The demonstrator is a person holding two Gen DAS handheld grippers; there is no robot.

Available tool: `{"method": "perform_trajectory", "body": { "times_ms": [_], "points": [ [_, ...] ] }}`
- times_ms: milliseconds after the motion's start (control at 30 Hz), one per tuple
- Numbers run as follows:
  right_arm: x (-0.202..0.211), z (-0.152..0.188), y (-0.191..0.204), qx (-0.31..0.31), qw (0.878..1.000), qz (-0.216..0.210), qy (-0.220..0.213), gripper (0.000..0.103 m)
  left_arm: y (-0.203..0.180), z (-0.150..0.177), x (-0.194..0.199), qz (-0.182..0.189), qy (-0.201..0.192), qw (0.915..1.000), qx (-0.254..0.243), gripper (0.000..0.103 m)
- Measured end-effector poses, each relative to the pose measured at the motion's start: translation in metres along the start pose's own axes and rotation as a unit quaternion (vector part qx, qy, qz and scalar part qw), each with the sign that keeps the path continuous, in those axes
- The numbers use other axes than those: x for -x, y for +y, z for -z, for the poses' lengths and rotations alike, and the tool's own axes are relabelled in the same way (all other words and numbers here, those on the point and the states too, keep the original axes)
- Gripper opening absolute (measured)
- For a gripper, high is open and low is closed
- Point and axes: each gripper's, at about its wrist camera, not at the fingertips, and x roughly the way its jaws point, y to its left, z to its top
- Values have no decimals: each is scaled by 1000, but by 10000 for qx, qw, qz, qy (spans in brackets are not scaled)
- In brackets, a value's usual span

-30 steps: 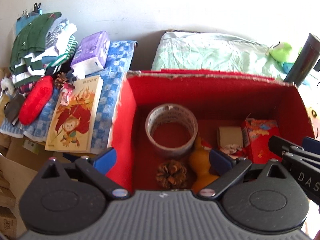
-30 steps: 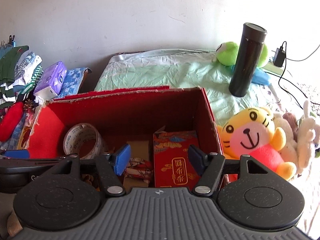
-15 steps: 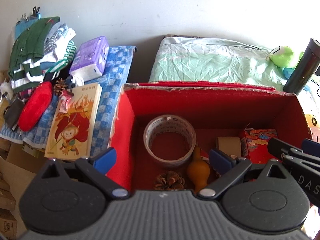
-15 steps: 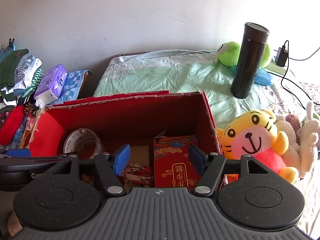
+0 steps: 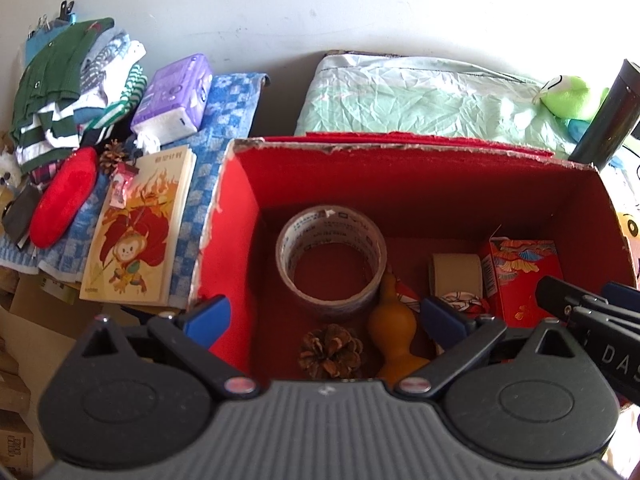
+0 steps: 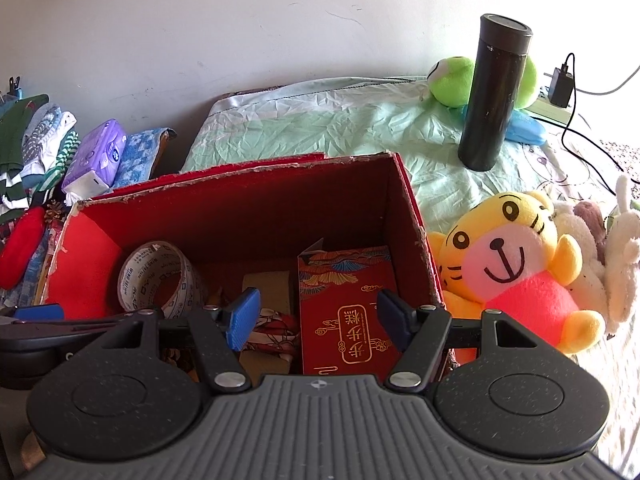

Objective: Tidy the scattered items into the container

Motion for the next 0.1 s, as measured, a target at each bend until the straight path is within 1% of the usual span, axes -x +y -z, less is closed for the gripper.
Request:
{"method": "perform_trajectory", "body": {
  "times_ms": [100],
  "points": [
    [1,0,0,1,10000,-17,-41,67,0,0,1,2,-53,10000,-9,101]
  ]
}}
